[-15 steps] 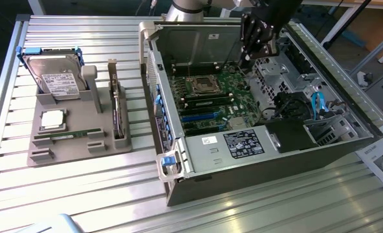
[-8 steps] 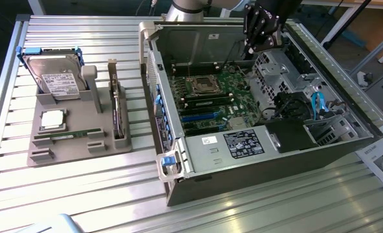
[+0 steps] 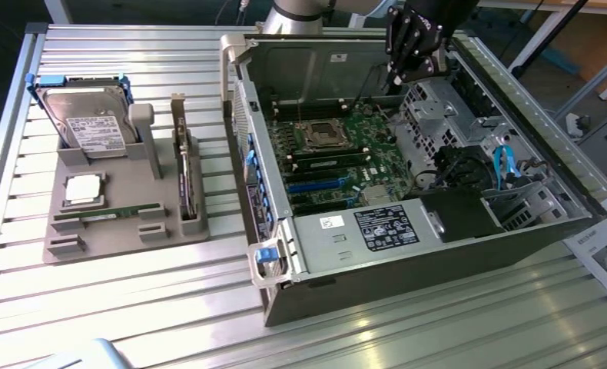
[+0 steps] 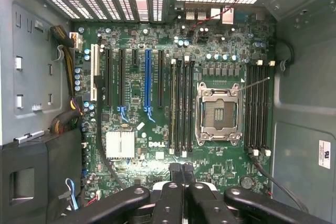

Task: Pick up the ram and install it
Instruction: 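Press down the ram until it locks into place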

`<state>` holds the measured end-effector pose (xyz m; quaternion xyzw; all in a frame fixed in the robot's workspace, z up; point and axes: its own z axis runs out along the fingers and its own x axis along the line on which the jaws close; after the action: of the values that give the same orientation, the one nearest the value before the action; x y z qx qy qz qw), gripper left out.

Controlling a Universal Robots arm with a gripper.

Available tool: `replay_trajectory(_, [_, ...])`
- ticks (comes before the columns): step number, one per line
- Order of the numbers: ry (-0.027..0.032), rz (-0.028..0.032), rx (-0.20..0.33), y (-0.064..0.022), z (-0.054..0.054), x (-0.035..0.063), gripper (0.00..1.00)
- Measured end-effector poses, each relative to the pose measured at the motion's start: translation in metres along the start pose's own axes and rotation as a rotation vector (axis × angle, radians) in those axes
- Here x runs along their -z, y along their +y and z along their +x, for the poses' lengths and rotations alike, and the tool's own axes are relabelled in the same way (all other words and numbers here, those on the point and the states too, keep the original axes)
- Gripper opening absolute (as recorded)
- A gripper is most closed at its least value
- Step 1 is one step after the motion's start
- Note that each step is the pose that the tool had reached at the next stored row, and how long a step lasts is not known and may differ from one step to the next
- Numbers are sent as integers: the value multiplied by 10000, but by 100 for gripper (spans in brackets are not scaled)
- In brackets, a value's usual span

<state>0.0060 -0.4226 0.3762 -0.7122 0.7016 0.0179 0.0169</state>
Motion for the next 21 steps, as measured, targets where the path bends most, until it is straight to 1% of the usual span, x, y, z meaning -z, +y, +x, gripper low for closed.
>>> replay_trajectory(5, [0, 0, 0, 0, 0, 0, 10])
replay_trajectory(7, [-2, 24, -485, -1, 0, -1, 10])
replay_trajectory(8, [-2, 39, -791, 0, 0, 0, 10])
replay_trajectory(9, [-2, 60, -1215, 0, 0, 0, 10])
replay_trajectory(10, [-2, 73, -1483, 0, 0, 0, 10])
replay_trajectory(13, [-2, 98, -1992, 0, 0, 0, 10])
replay_trajectory(16, [-3, 149, -3019, 0, 0, 0, 10])
replay_trajectory(21, [-5, 203, -4112, 0, 0, 0, 10])
